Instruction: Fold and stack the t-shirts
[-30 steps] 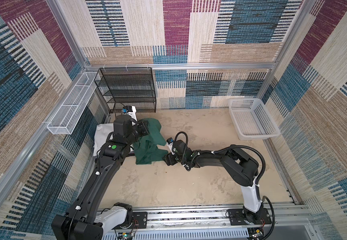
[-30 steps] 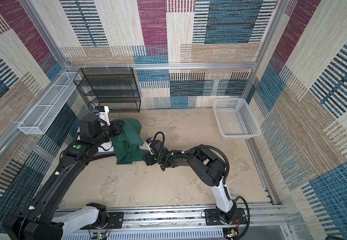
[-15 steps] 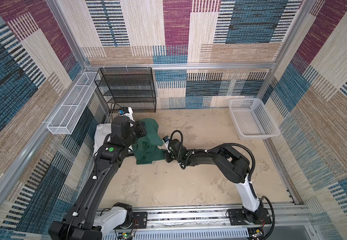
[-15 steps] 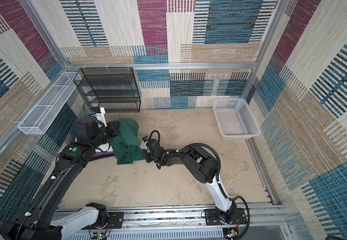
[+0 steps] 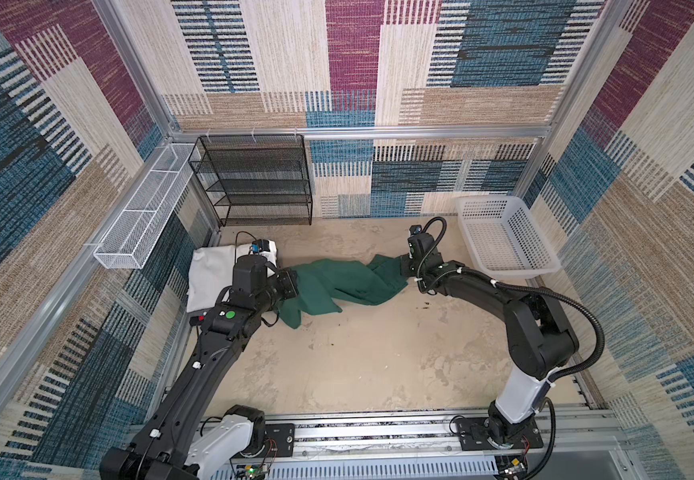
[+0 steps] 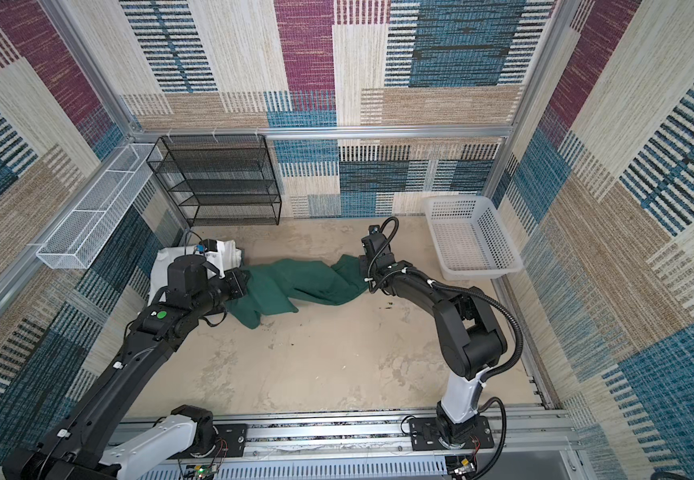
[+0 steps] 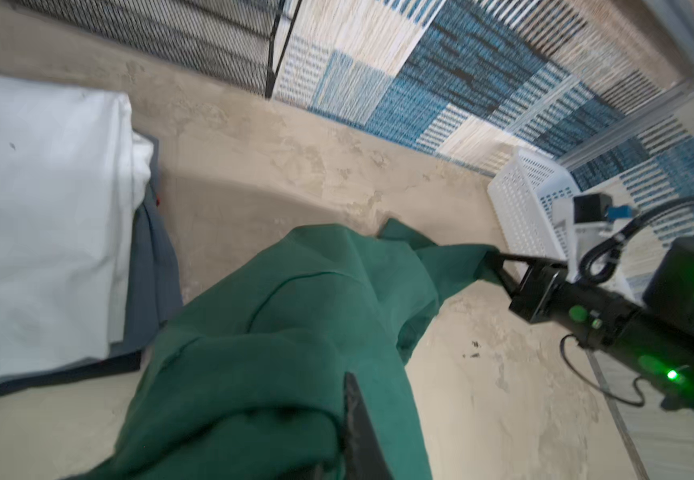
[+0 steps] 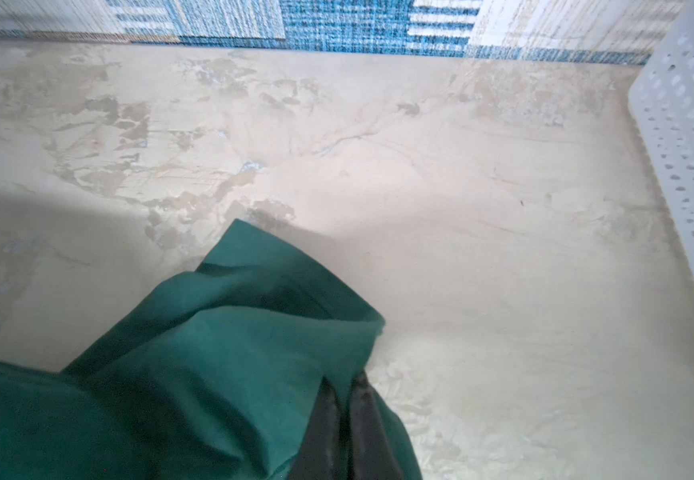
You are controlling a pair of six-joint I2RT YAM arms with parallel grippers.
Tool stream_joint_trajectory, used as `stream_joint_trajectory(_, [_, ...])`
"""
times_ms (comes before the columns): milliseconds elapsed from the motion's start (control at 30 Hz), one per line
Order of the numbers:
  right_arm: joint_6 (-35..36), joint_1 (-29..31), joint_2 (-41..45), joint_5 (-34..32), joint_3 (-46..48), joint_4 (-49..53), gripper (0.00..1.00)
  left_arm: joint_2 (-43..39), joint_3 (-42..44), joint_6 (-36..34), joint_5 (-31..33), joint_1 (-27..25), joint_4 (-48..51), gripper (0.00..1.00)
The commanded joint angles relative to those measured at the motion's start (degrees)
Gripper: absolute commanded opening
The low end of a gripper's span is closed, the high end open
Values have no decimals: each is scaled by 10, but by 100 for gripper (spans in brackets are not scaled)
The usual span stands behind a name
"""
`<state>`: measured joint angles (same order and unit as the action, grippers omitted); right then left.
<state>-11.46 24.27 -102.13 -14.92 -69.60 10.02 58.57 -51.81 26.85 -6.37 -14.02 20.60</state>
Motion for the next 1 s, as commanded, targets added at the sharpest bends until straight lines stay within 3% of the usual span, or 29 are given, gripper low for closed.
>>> stream_joint_trajectory(0, [-1, -19, -7, -48, -14, 52, 0, -3, 46, 8, 7, 0, -34, 0])
stream_joint_trajectory(67, [-13, -41, -21, -40, -25, 65, 0, 11, 62, 14, 18, 1, -34, 3])
stream_joint_trajectory(233, [-22, -70, -44, 7, -59, 82, 0, 40, 64, 11, -4, 1, -5, 41])
stream_joint_trajectory(400, [-23, -76, -36, 27, -71, 104, 0, -7, 86, 19, 19, -15, 32, 65])
stream_joint_trajectory(567, [-34, -80, 6, 72, -52, 120, 0, -85, 149, 61, 34, -55, 34, 69])
stream_joint_trajectory(700, [-43, -80, 51, 101, -20, 126, 7, -102, 195, 87, 54, -103, 20, 69])
stream_joint_trajectory(967, [-41, -83, 76, 122, 2, 138, 8, 28, 211, 94, 54, -209, -66, 69])
